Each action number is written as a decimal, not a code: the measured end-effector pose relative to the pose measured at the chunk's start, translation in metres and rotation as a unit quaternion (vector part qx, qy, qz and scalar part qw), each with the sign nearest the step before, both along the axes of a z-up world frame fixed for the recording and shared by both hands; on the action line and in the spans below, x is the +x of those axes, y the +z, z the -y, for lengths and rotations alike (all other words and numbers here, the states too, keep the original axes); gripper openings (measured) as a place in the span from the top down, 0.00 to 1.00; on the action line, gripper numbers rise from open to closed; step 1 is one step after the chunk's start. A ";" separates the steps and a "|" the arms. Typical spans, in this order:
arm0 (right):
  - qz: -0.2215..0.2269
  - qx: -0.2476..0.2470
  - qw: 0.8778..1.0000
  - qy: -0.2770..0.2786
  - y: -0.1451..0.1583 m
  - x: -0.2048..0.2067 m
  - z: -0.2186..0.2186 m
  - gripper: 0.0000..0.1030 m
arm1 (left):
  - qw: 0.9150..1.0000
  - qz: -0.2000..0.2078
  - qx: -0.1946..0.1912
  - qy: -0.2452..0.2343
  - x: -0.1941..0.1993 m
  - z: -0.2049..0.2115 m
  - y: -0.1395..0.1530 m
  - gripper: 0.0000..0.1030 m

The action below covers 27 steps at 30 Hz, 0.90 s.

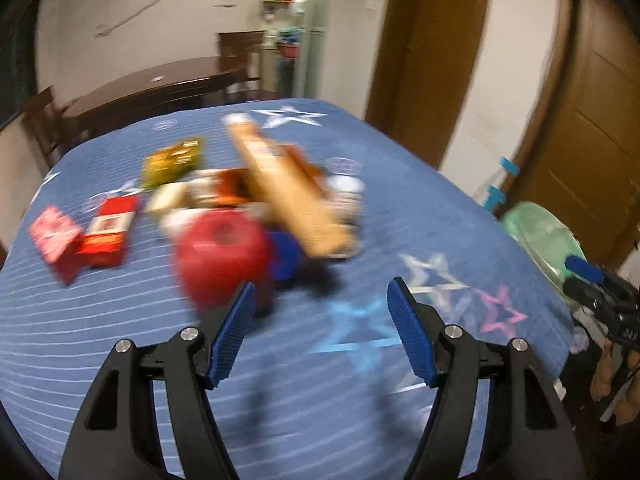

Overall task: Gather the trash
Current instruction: 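Move both open tools back over the remaining trash on the table, then grasp the tall orange box with the right tool while the left tool grasps the cream sponge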

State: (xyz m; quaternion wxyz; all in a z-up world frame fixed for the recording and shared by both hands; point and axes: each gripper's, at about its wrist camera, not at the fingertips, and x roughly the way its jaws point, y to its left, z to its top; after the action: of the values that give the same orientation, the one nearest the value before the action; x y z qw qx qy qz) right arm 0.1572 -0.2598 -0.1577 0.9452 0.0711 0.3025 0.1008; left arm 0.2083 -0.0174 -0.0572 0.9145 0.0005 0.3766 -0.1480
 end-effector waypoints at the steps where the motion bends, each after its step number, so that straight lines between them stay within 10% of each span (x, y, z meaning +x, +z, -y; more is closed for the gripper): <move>1: 0.000 -0.001 1.000 0.005 -0.001 0.003 -0.004 0.25 | 1.000 0.000 0.001 0.015 0.003 -0.016 0.000 0.36; 11: -0.010 -0.002 0.999 0.051 -0.007 0.032 -0.058 0.25 | 0.991 -0.046 0.028 0.120 0.097 -0.144 0.001 0.36; 19: -0.016 -0.004 0.995 0.094 -0.002 0.070 -0.094 0.25 | 0.992 -0.065 0.052 0.097 0.133 -0.125 -0.011 0.32; 22: -0.021 -0.002 0.993 0.120 0.006 0.099 -0.119 0.47 | 0.994 -0.055 0.040 0.083 0.133 -0.113 -0.008 0.32; 27: -0.045 -0.006 0.988 0.148 0.018 0.164 -0.170 0.53 | 0.995 -0.056 0.036 0.077 0.134 -0.104 -0.009 0.32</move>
State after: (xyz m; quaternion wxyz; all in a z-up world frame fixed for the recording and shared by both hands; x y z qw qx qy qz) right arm 0.3211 -0.0901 -0.1396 0.9056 0.0248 0.3524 0.2346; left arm 0.3419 0.0866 -0.0662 0.8998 -0.0036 0.4317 -0.0634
